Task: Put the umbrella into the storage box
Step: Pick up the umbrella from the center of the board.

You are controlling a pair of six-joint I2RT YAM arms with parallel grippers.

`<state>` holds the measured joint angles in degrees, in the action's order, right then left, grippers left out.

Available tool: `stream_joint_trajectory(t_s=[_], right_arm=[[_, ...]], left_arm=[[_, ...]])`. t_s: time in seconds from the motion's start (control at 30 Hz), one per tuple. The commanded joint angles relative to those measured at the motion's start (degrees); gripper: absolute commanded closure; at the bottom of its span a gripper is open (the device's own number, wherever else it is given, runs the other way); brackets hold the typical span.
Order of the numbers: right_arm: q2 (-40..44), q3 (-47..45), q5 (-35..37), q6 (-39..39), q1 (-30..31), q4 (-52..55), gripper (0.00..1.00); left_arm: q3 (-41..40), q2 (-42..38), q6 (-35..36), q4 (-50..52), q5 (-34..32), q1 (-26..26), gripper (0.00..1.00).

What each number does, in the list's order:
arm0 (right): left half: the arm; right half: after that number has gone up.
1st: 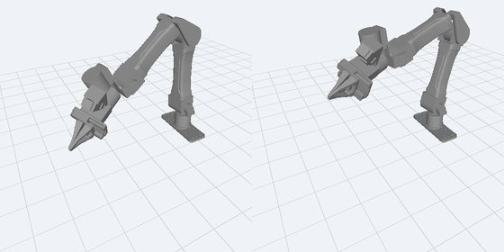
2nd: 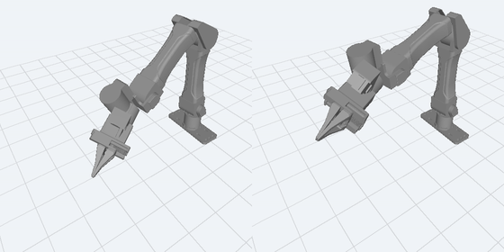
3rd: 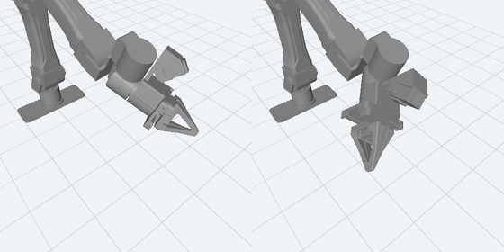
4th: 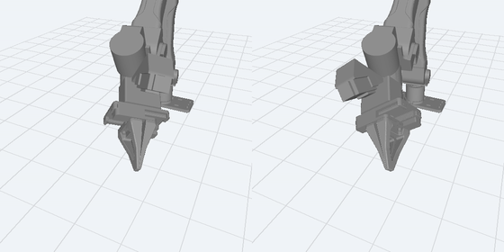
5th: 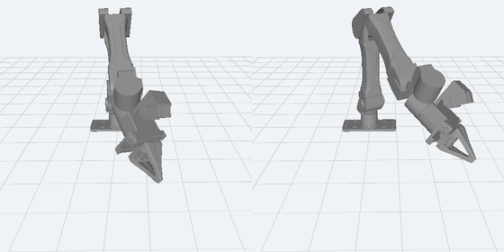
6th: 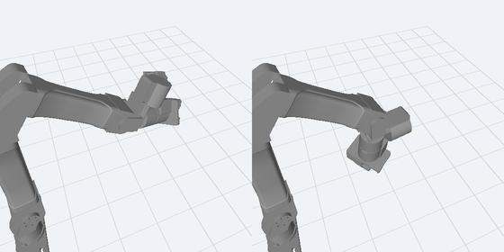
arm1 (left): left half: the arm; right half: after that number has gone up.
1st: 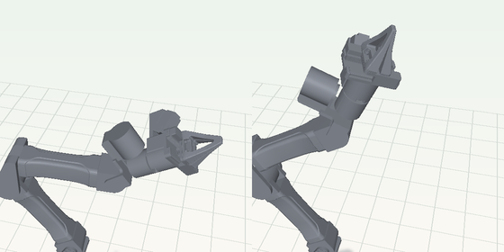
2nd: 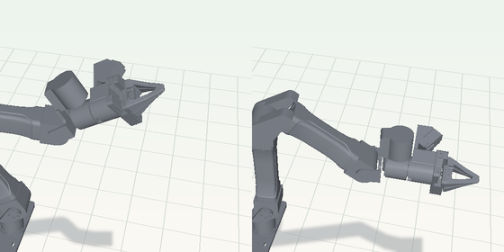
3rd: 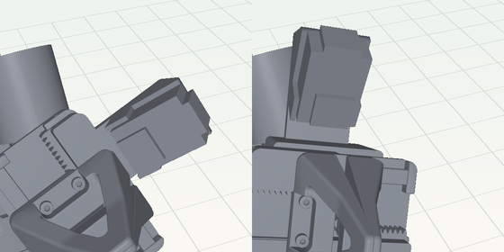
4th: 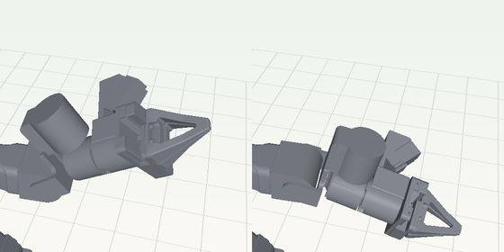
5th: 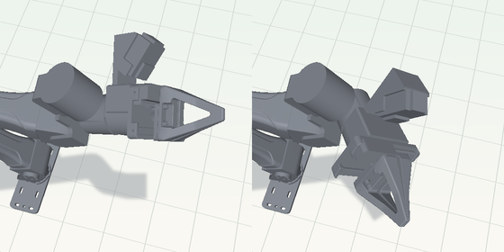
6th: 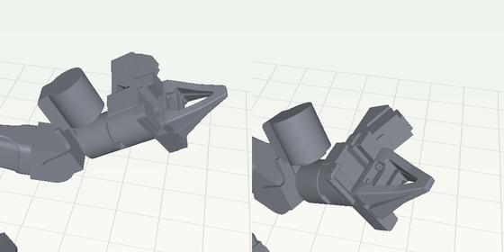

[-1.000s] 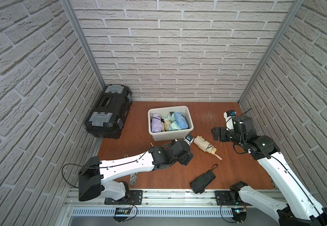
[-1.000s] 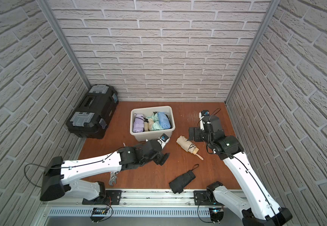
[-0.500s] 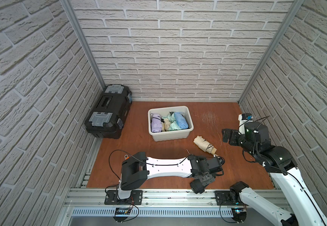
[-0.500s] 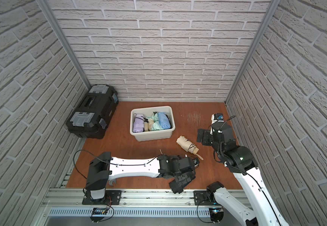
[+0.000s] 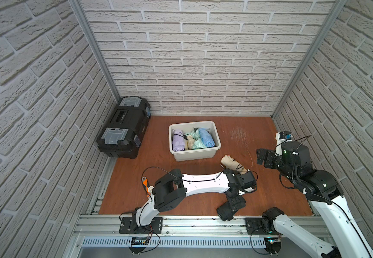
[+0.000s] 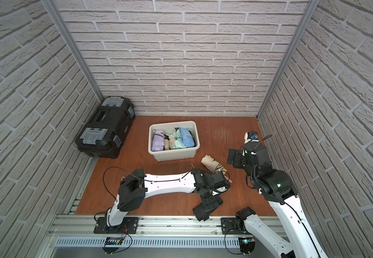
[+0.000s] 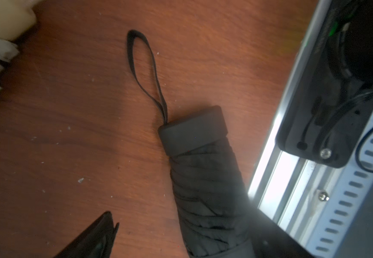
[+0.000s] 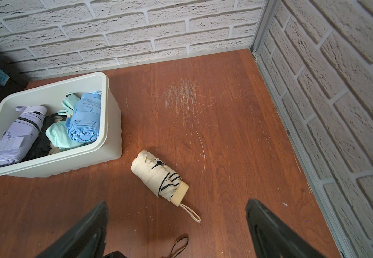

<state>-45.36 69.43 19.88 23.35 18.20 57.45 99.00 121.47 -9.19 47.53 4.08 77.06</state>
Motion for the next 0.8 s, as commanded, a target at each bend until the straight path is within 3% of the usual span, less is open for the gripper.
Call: stream_joint_trajectory(t_s=[0.0, 0.3, 0.53, 0.63, 0.77], right_arm=[[1.4, 0.4, 2.1, 0.6, -0.2, 0.8, 0.03], [2.6, 0.2, 2.4, 2.7, -0.2, 1.7, 0.03], [3.7, 0.4, 2.6, 4.4, -0.2, 3.4, 0.04], [3.7, 0.3, 2.6, 4.5, -0.2, 3.6, 0.04], [3.7, -0.3, 2.5, 4.5, -0.2, 3.2, 0.04]], left_arm=[[1.2, 2.3, 2.4, 2.5, 3.5, 0.0, 0.04], [0.5, 5.0, 4.5, 0.7, 2.0, -1.6, 0.09], [-2.3, 1.7, 1.1, 0.9, -11.8, -3.7, 0.21], [-3.5, -0.4, 1.6, 0.9, -13.8, -4.1, 0.2], [-5.0, -2.3, 2.1, -0.6, -10.5, -3.5, 0.1]])
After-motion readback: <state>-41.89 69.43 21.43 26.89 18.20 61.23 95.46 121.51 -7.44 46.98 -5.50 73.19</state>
